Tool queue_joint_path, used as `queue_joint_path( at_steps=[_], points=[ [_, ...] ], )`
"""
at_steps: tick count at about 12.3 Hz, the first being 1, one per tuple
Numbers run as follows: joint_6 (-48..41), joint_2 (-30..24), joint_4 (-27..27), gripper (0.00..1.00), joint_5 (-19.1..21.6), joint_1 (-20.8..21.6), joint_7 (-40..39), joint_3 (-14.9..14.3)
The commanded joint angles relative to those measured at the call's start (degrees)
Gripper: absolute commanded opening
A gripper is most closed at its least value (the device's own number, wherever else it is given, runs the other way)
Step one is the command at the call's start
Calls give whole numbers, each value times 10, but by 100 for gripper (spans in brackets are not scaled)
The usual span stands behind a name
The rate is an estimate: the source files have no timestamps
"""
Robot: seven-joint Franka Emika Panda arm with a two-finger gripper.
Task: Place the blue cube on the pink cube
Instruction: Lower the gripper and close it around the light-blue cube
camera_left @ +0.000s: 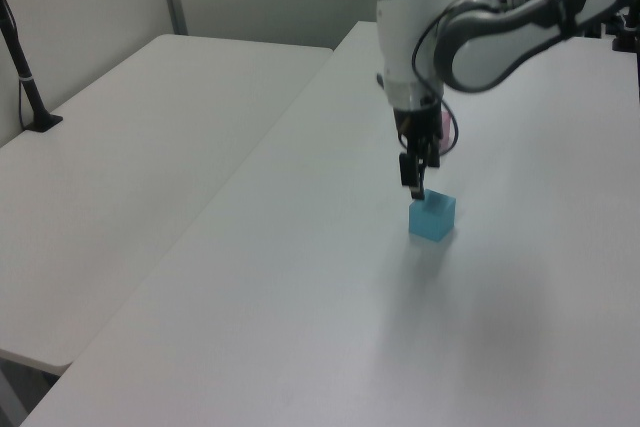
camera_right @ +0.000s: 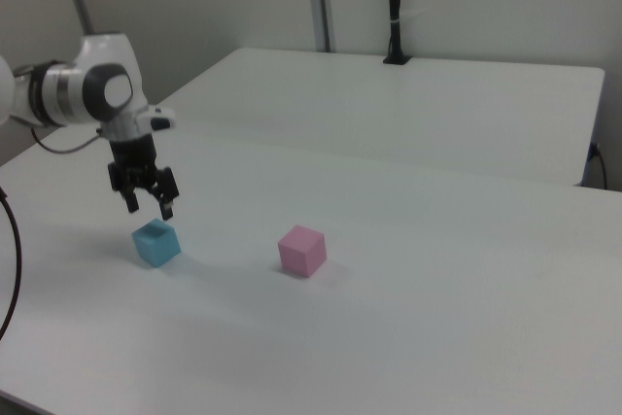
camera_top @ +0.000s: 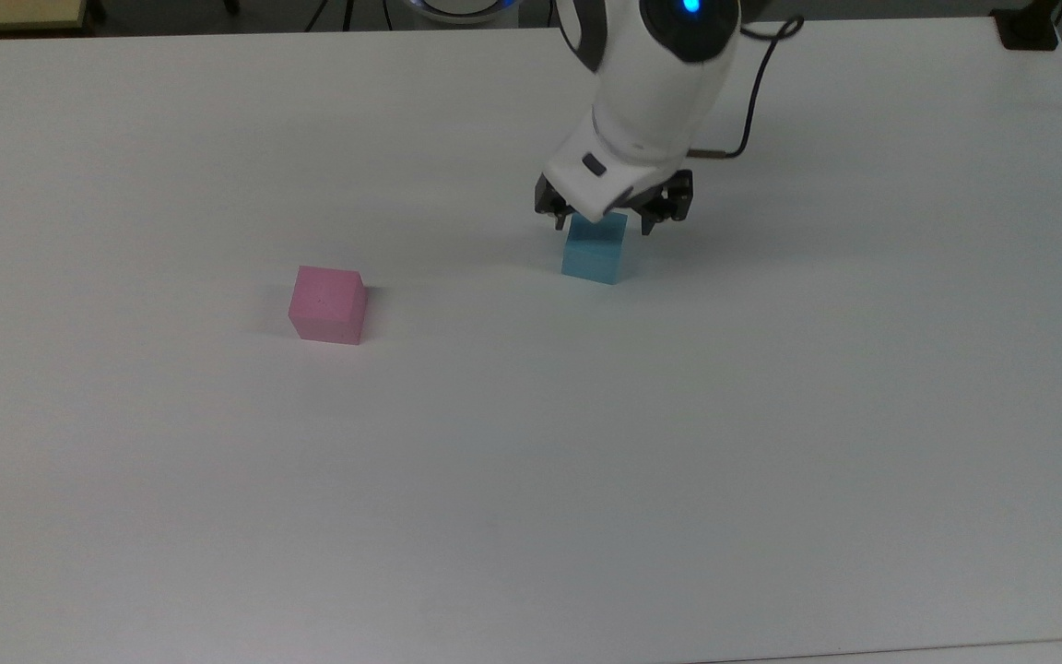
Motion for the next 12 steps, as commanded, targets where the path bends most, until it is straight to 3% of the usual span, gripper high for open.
queue_joint_path(
  at_steps=[1, 4, 5, 7, 8, 9, 12],
  points=[
    [17, 18, -20, 100, -5, 12, 11, -7],
    [27, 21, -39, 96, -9, 11, 10, -6],
    [33, 22, -44, 79, -11, 12, 10, -6],
    [34, 20, -44, 18, -11, 12, 4, -6],
    [28, 14, -43, 7, -10, 11, -1, -6],
    [10, -9, -43, 2, -8, 6, -15, -6],
    [-66, -80, -33, 2, 2, -44, -76, -7]
  ],
)
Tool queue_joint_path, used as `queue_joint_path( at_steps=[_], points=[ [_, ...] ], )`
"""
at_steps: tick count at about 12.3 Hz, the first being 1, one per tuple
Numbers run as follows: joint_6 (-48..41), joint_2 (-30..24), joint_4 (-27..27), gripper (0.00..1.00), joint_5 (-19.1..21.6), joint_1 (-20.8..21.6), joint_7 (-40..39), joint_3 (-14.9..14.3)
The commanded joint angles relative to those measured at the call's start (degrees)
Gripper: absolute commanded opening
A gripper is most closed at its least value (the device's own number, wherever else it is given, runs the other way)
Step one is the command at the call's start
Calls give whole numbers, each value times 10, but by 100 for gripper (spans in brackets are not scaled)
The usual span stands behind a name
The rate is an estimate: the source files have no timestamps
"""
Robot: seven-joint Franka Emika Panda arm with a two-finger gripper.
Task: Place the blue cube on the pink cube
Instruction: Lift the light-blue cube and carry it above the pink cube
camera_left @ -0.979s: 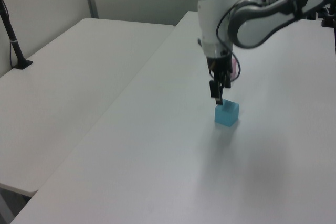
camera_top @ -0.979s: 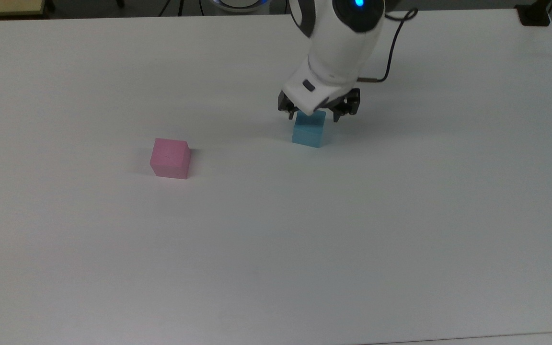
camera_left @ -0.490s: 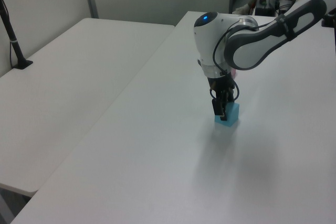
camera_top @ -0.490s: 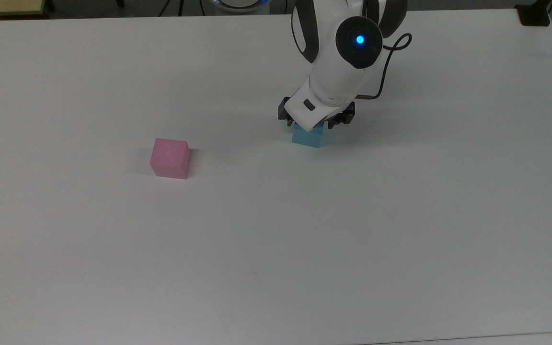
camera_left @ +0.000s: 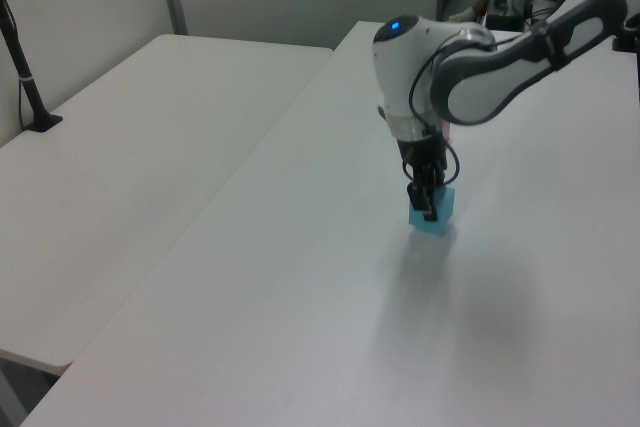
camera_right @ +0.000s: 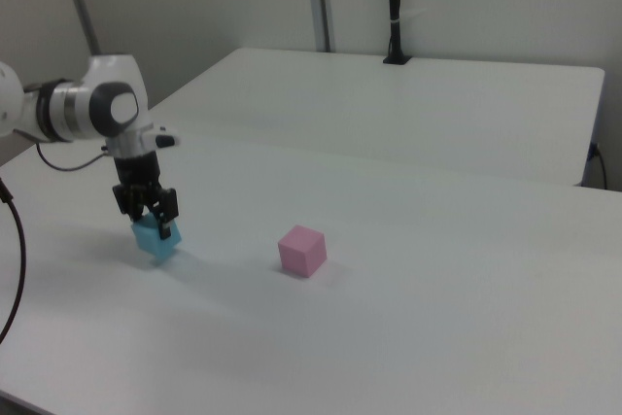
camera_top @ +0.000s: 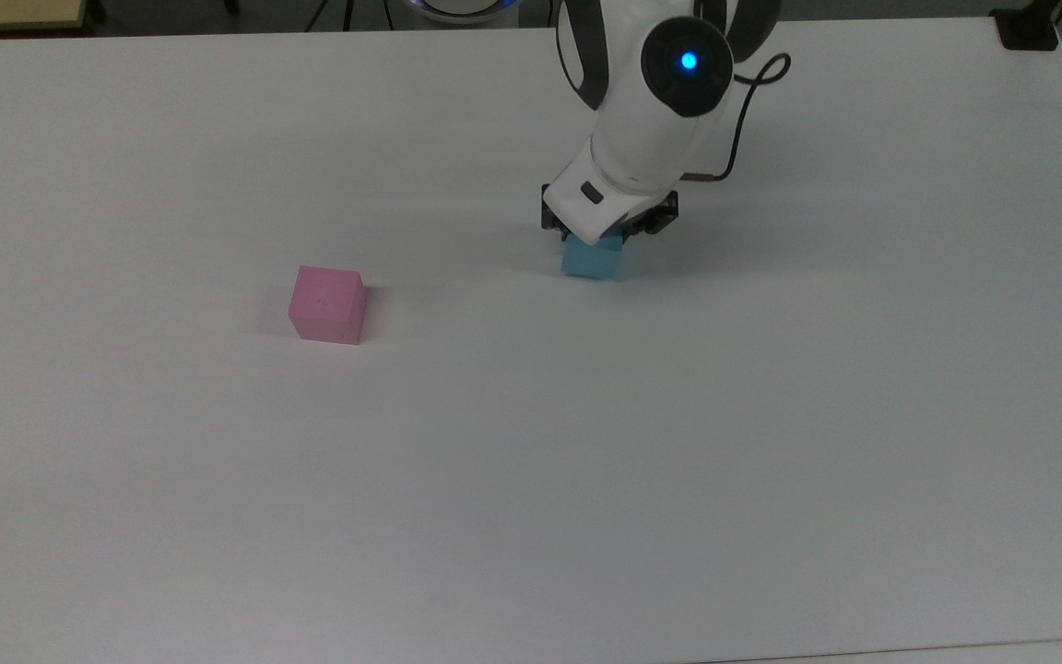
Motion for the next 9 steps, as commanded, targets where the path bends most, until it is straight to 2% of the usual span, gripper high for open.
queue_joint_path(
  at_steps=[1, 5, 9],
  points=[
    [-84, -113, -4, 2, 10, -69, -86, -4],
    [-144, -112, 71, 4, 3, -161, -195, -16],
    [-138, -68, 95, 6, -16, -202, -267, -59]
  ],
)
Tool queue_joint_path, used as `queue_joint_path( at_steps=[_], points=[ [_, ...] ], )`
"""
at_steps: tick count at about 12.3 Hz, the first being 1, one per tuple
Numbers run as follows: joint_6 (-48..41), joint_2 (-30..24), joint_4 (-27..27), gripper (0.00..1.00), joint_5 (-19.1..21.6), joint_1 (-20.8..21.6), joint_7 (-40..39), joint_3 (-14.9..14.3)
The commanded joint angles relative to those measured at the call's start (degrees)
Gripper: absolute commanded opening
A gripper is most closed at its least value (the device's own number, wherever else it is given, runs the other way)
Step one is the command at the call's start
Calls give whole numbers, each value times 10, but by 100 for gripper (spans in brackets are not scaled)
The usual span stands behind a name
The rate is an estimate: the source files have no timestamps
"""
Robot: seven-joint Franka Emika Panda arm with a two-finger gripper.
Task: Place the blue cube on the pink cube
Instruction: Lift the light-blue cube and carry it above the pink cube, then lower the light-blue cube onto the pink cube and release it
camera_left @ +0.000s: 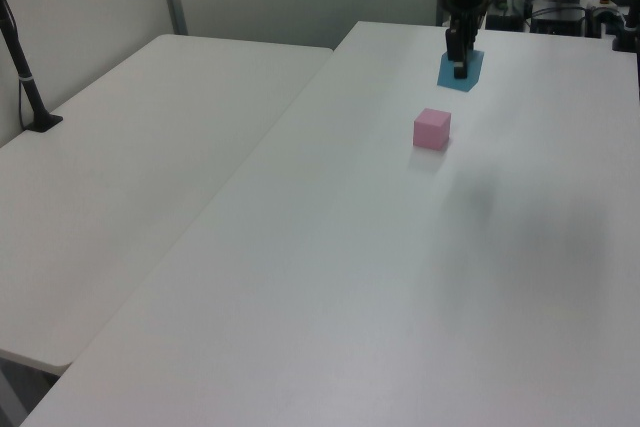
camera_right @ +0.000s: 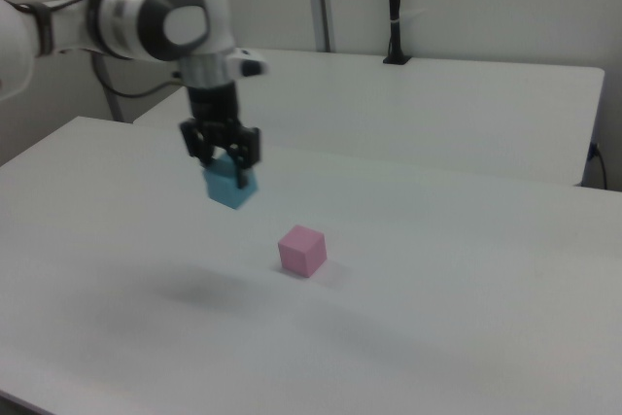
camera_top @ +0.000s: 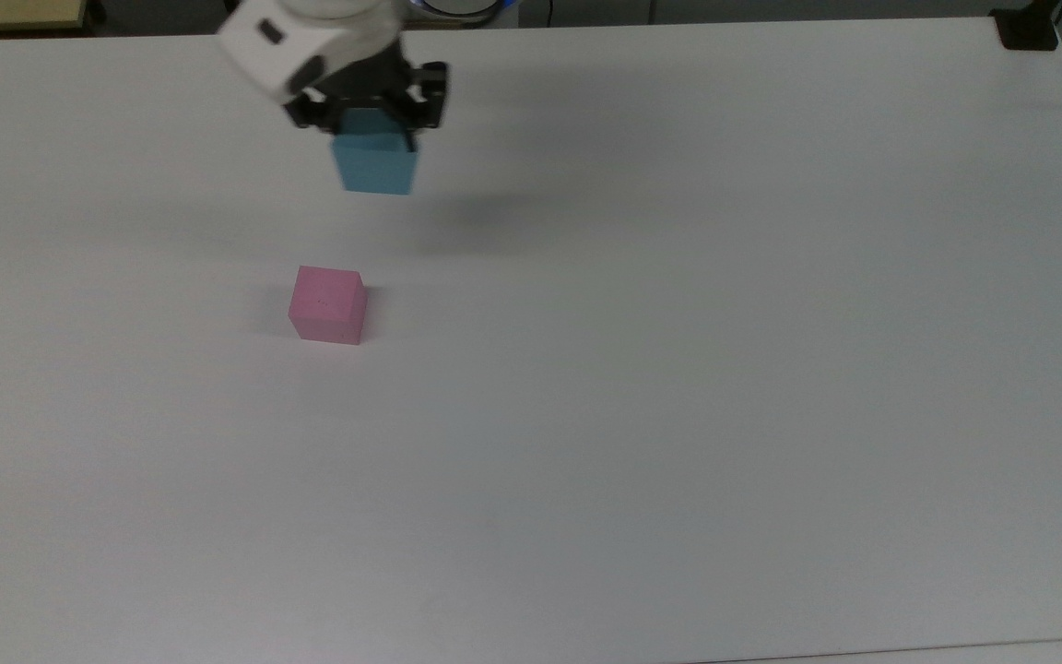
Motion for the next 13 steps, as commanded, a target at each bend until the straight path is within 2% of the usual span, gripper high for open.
queue_joint_path(
  at_steps=[1, 4, 8, 10, 13],
  points=[
    [-2, 78, 49, 6, -14, -26, -48, -31],
    [39, 137, 80, 7, -12, -39, -43, -31],
    [98, 164, 77, 8, -8, -35, -18, -31],
    [108, 175, 77, 15, -8, -32, -12, -31],
    [108, 180, 70, 35, -12, -20, -13, -29]
  ],
)
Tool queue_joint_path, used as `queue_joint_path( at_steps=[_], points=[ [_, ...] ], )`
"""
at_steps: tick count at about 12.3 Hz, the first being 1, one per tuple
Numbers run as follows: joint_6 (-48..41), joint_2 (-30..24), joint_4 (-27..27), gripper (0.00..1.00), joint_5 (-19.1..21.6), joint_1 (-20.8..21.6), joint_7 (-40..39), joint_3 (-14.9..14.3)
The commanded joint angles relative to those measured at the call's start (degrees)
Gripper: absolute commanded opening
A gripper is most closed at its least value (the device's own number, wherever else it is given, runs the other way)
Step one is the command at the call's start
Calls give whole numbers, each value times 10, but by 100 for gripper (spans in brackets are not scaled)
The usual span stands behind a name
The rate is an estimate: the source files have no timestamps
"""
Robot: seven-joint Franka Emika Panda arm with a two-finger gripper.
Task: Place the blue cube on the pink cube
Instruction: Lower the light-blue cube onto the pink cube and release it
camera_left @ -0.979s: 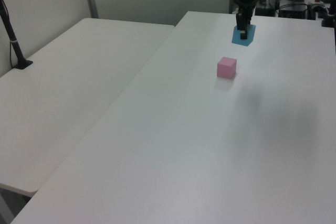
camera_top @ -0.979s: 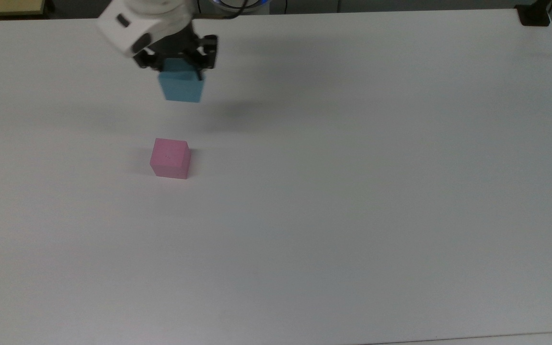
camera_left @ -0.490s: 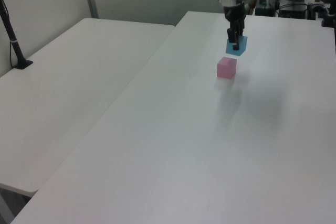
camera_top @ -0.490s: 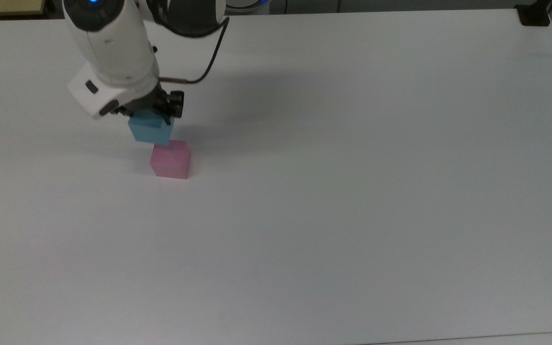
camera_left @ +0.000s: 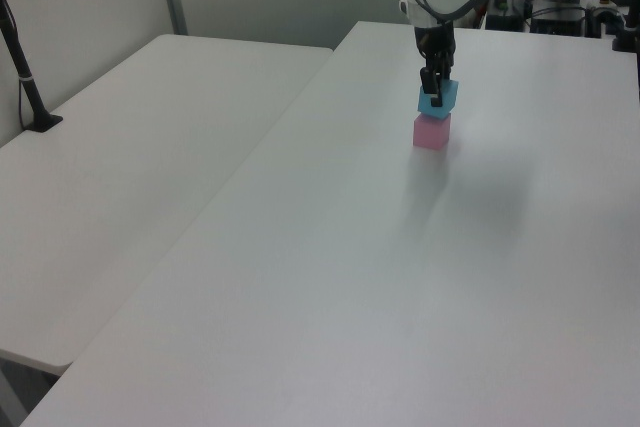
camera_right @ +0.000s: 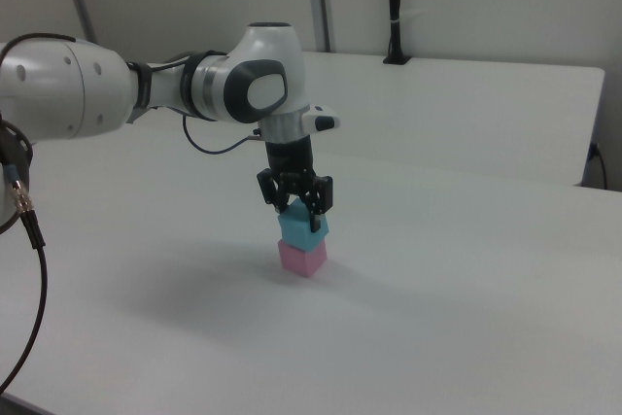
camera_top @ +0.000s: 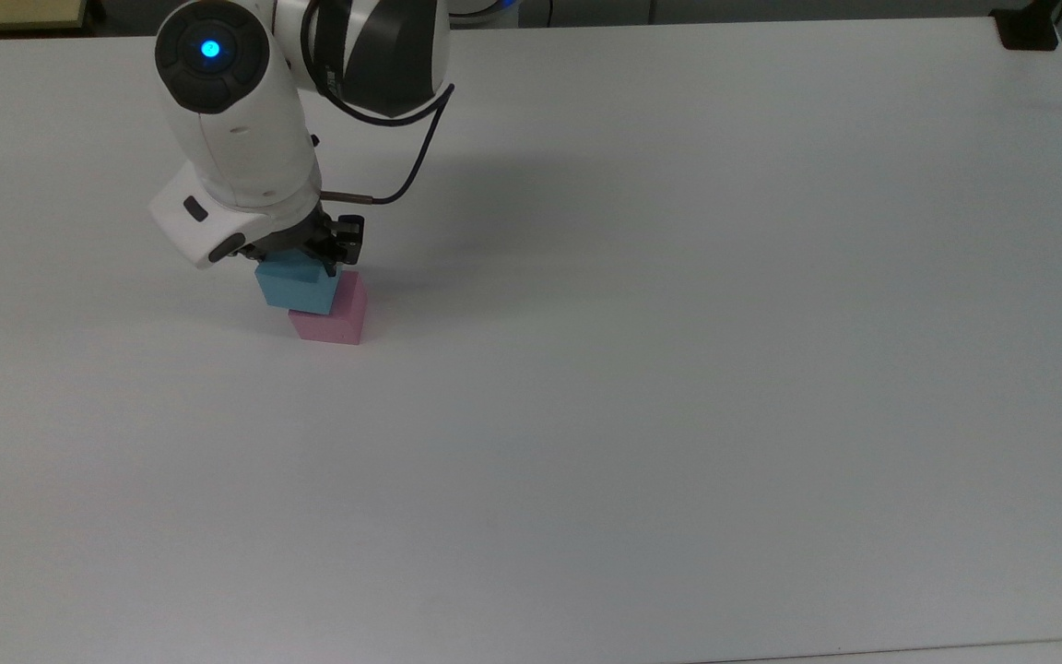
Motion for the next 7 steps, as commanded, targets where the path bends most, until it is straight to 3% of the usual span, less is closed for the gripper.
queue_joint_path(
  at_steps=[1, 2, 3, 5, 7],
  points=[
    [6, 10, 0, 45, -6, 18, 12, -2],
    [6, 11, -3, 89, -4, 18, 12, -2],
    [6, 10, -5, 100, -5, 18, 12, -2],
    [3, 2, -6, 100, -5, 18, 13, -2],
    [-2, -69, -25, 100, -5, 18, 60, -2]
  ],
)
